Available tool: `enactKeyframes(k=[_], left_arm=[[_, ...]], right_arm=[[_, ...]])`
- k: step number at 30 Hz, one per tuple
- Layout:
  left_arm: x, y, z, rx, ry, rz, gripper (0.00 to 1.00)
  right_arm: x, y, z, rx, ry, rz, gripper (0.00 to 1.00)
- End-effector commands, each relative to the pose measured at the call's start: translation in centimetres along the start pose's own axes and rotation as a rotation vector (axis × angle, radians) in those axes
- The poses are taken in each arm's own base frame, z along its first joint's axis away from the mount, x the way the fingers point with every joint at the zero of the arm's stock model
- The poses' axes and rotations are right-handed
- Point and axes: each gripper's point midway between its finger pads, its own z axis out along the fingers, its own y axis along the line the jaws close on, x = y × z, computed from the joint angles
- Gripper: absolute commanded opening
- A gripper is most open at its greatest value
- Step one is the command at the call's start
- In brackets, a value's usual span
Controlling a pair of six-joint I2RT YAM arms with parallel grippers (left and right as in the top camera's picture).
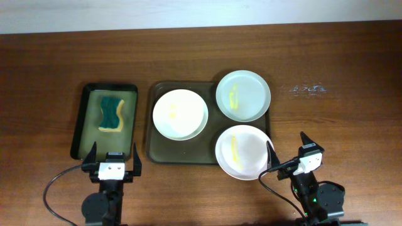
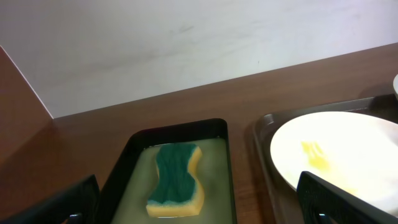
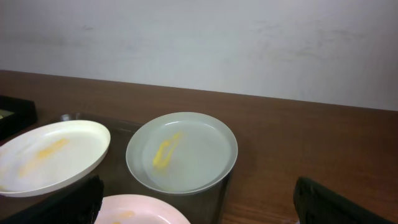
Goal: Clean dirty plates on tray and stack at the side
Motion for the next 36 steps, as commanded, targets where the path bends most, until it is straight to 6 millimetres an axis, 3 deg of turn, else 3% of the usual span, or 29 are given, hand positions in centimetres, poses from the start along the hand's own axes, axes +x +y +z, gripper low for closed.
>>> enactKeyframes(k=[1, 19, 22, 27, 36], left_arm=[[0.1, 0.0, 0.0, -0.004, 0.001, 0.016, 0.99], [0.0, -0.1, 0.0, 0.003, -0.006, 0.016, 0.99], [-1.3, 0.2, -0.1, -0.009, -0.058, 0.016, 0.99], [-3.8, -1.3, -0.6, 0.092, -0.139, 0.022, 0.99], [-7.0, -0.6, -1.1, 0.092, -0.171, -0.029, 0.99]], right_arm=[[0.3, 0.1, 0.0, -0.004, 0.005, -0.007, 0.98], [0.3, -0.5, 0.0, 0.031, 0.006, -0.006, 0.98], [0.0, -0.5, 0.0, 0.034, -0.002, -0.006, 0.98], [-2.5, -0.4, -0.5, 0.029, -0.052, 0.051, 0.98], [-7.4, 0.0, -1.6, 0.010, -0.130, 0.041, 0.98]])
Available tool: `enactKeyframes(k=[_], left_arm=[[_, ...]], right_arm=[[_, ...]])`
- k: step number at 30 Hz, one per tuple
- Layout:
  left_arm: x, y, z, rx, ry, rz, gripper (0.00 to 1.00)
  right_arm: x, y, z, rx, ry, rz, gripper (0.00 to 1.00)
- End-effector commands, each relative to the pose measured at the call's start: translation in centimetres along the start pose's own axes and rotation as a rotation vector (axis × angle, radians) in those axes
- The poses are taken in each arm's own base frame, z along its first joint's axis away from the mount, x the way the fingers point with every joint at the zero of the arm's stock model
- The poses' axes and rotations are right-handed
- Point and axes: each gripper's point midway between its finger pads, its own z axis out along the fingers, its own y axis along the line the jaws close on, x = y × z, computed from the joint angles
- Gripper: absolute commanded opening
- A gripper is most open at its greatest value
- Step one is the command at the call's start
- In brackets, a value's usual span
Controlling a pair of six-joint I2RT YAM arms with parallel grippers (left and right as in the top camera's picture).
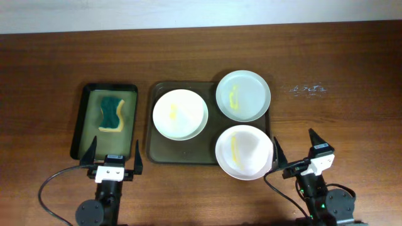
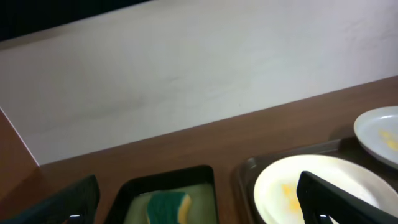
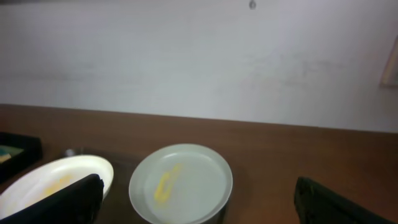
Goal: Clean dirty plates on tray and stack at the side
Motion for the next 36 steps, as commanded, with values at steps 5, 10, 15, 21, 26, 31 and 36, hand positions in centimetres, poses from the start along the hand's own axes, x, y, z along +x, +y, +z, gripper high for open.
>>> enactKeyframes(k=[5, 10, 15, 21, 26, 31, 36], left_arm=[[-3.1, -0.5, 1.7, 0.093, 0.069, -0.054, 0.99], [-5.9, -0.7, 5.3, 0.206, 0.255, -0.062, 0.99], [-6.5, -0.3, 9.9, 0.283, 0.574, -0.112, 0.99], [-5.6, -1.6, 12.1, 0.469, 1.010, -0.204, 0.99], [-3.6, -3.2, 12.7, 0.551, 1.118, -0.278, 0.99], [-3.5, -3.0, 13.5, 0.537, 1.100, -0.273, 0.99], [-1.4, 3.5, 14.8, 0.041, 1.168, -0.347, 0.99]], right_arm=[[-4.7, 1.3, -0.2, -0.065, -0.001, 0.015, 0.98], [-7.3, 1.4, 1.3, -0.070, 0.143, 0.035, 0.98], [-8.4, 1.3, 3.5, -0.061, 0.373, 0.068, 0.98], [-5.1, 1.7, 6.6, -0.091, 0.752, 0.140, 0.98], [-0.7, 3.6, 9.5, -0.212, 0.935, 0.239, 0.98], [3.3, 6.1, 12.8, -0.300, 1.017, 0.369, 0.86], [5.4, 9.6, 16.2, -0.139, 1.079, 0.355, 0.73]])
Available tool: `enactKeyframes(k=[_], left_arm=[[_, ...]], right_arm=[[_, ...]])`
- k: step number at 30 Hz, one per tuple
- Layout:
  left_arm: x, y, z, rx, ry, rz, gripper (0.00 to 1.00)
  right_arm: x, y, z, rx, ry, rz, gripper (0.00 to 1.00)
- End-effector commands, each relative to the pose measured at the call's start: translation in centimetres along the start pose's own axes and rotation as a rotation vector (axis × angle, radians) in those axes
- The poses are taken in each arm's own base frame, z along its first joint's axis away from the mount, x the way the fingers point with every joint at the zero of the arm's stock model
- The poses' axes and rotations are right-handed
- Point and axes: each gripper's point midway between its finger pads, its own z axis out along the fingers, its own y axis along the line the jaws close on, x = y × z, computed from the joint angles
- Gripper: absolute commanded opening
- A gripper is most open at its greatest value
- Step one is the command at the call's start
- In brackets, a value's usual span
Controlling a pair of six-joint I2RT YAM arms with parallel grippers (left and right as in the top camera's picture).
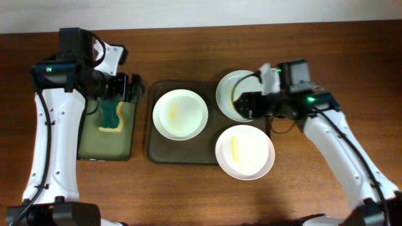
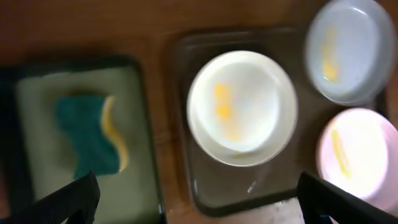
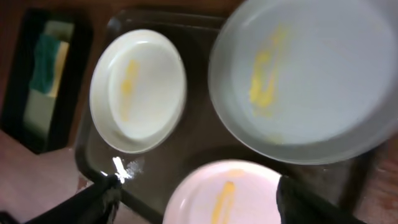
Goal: Clean dirty plates on tray and stack at the side
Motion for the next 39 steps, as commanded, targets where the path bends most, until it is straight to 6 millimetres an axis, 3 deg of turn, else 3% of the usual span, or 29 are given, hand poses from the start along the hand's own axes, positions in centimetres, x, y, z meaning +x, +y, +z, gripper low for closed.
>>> enactKeyframes(k=[1, 2, 5, 6, 8, 12, 18, 25, 27, 34, 39], left_arm=[[-0.6, 4.5, -1.2, -0.224, -0.039, -0.178, 0.99], [-0.5, 5.3, -1.4, -0.259, -0.038, -0.184, 0.99], [-0.4, 6.8, -1.9, -0.344, -0.040, -0.188, 1.00], [-0.4, 6.8, -1.9, -0.343, -0.040, -0.188, 0.99], [-0.4, 6.8, -1.8, -0.342, -0.038, -0.188, 0.99], [-0.4, 7.0, -1.7, -0.341, -0.036, -0.193, 0.99], [-0.1, 7.3, -0.6, -0.341, -0.004, -0.196, 0.99], [0.6, 8.5, 2.4, -0.363, 0.084, -0.203, 1.00], [1.0, 9.0, 3.5, -0.363, 0.117, -0.207, 1.00], [4.8, 11.6, 9.1, -0.351, 0.344, -0.222, 0.94], [6.2, 13.0, 14.5, -0.338, 0.422, -0.232, 0.78]], right_arm=[[-2.0, 2.1, 2.0, 0.103, 0.001, 0.034, 0.72], [-2.4, 2.8, 3.2, 0.130, 0.031, 0.026, 0.69], [-2.2, 3.9, 8.5, 0.196, 0.134, 0.067, 0.42], [-1.7, 3.7, 9.7, 0.214, 0.149, 0.086, 0.37], [0.1, 3.2, 12.3, 0.244, 0.211, 0.088, 0.35], [2.7, 2.9, 15.4, 0.266, 0.288, 0.071, 0.34], [3.8, 2.6, 17.3, 0.273, 0.314, 0.057, 0.31], [4.8, 1.1, 19.3, 0.309, 0.334, 0.047, 0.05], [4.9, 0.9, 19.4, 0.315, 0.337, 0.047, 0.04], [4.8, 0.7, 19.4, 0.329, 0.331, 0.044, 0.04], [4.9, 0.7, 19.4, 0.329, 0.332, 0.044, 0.04]])
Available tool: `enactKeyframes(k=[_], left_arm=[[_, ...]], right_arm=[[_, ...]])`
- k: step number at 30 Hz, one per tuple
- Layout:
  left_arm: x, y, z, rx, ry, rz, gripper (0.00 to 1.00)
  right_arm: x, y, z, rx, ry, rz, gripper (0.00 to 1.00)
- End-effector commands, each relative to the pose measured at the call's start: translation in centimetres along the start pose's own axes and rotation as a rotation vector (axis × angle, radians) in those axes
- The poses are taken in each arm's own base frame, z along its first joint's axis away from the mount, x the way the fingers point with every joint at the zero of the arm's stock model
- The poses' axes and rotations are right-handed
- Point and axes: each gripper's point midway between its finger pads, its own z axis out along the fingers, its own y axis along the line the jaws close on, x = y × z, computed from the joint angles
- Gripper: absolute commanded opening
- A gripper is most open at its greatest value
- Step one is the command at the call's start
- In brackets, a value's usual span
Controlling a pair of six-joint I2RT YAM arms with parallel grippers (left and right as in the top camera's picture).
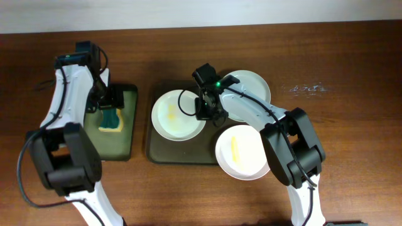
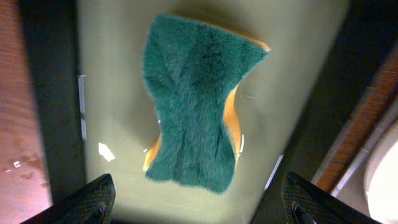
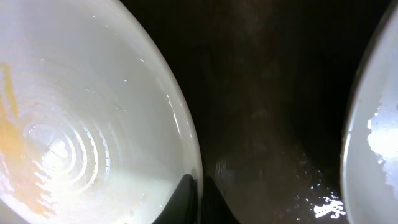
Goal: Clean dirty plates on tray and stack at the side
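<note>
Three dirty plates with yellow smears sit on or overhang the dark tray [image 1: 182,147]: a cream plate [image 1: 173,116] on the left, a grey plate [image 1: 251,88] at the back right and a pink plate [image 1: 244,152] at the front right. My right gripper [image 3: 200,193] is shut on the cream plate's [image 3: 81,124] right rim, one finger inside and one outside. A green and yellow sponge [image 2: 196,102] lies in a black tray of soapy water [image 2: 99,93]. My left gripper [image 2: 196,190] hangs open just above it, with fingers [image 2: 93,199] wide on either side.
The sponge tray [image 1: 133,125] stands left of the dark tray, a narrow strip of wooden table between them. The rim of a neighbouring plate [image 3: 373,143] shows at the right of the right wrist view. Bare wood [image 1: 339,125] lies right of the plates.
My left gripper was high over the sponge tray and is now low over the sponge, still open. My right gripper was above the grey plate and is now shut on the cream plate's right rim.
Both arms first sat folded at the table's front edge, grippers open, at the two oldest moments. Then they were out over the table, left over the sponge tray, right over the grey plate. Now the left is over the sponge and the right grips the cream plate.
</note>
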Motion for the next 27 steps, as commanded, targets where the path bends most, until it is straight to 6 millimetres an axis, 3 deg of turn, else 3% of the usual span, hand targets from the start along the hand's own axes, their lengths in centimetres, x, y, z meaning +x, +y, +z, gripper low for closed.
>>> enactKeyframes(k=[1, 4, 9, 11, 14, 15, 17, 21, 23, 25, 27], left_arm=[[-0.8, 0.1, 3.4, -0.012, 0.044, 0.009, 0.77], [-0.4, 0.0, 5.5, -0.015, 0.090, 0.012, 0.70], [-1.5, -0.2, 7.6, -0.015, 0.073, 0.011, 0.63], [-1.7, -0.3, 8.0, -0.015, 0.069, 0.010, 0.43], [-1.9, -0.3, 8.0, -0.015, 0.060, 0.010, 0.00], [-2.1, -0.3, 8.0, -0.015, 0.056, 0.010, 0.00], [-2.6, -0.2, 7.2, -0.014, 0.042, 0.008, 0.00], [-4.6, -1.5, 1.8, 0.083, 0.004, 0.026, 0.00], [-5.1, -4.7, -2.7, 0.291, -0.030, 0.103, 0.00], [-4.9, -6.9, -5.0, 0.429, -0.041, 0.126, 0.00], [-3.9, -8.5, -5.7, 0.494, -0.005, 0.136, 0.00]], right_arm=[[0.5, -1.0, 1.5, 0.060, 0.018, -0.016, 0.04], [0.5, -1.0, 1.5, 0.060, 0.018, -0.016, 0.04], [0.5, -1.0, 1.5, 0.060, 0.018, -0.016, 0.04], [0.5, -1.0, 1.5, 0.060, 0.018, -0.016, 0.04], [0.5, -1.0, 1.5, 0.060, 0.018, -0.016, 0.04], [0.5, -1.0, 1.5, 0.060, 0.018, -0.016, 0.05], [0.5, -1.0, 1.5, 0.060, 0.018, -0.016, 0.05], [0.5, -1.0, 1.5, 0.059, 0.018, -0.015, 0.04], [0.7, -0.9, 1.5, 0.043, 0.031, -0.012, 0.04], [1.0, -0.6, 1.5, 0.027, 0.048, -0.010, 0.04], [1.1, -0.7, 1.4, 0.012, 0.063, 0.001, 0.04]])
